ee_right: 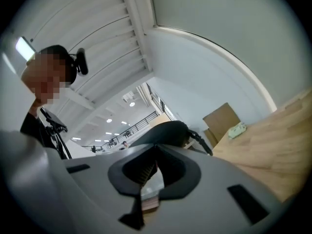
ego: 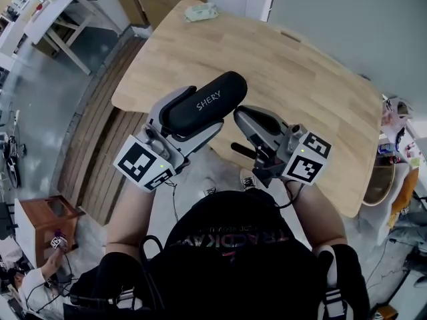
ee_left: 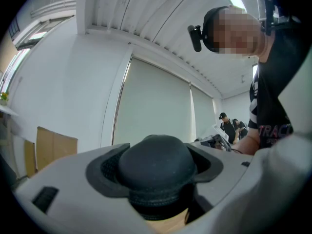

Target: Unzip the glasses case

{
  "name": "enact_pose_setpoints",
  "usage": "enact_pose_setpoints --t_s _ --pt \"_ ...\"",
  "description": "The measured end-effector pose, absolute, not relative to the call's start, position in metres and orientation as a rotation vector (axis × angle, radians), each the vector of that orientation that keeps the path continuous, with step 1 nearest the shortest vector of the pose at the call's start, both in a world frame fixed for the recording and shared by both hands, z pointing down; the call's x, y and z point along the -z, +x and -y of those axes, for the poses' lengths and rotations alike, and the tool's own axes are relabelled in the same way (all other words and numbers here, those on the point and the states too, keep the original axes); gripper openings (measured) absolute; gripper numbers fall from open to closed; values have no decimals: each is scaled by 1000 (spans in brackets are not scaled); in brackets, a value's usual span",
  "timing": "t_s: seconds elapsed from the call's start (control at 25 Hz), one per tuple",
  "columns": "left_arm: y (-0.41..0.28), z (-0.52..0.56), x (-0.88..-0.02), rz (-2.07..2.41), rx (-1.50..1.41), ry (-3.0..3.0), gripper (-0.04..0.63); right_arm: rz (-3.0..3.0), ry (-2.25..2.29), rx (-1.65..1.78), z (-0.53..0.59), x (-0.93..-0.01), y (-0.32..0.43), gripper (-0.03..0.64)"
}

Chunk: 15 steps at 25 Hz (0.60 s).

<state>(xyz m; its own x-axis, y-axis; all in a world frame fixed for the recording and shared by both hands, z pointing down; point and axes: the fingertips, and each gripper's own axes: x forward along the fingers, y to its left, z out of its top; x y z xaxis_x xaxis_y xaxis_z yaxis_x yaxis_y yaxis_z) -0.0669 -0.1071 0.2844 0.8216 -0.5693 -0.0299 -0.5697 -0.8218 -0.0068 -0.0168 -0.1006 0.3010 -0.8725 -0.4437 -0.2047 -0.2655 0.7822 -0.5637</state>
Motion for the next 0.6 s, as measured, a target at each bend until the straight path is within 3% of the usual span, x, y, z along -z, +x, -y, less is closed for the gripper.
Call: enact_pose_setpoints --t_s 0.28,0.6 --pt "-73 102 -288 -830 -49 -3072 350 -2958 -776 296 93 -302 -16 25" --pt "-75 96 -287 -691 -51 -3140 347 -3073 -780 135 95 -300 -4 18"
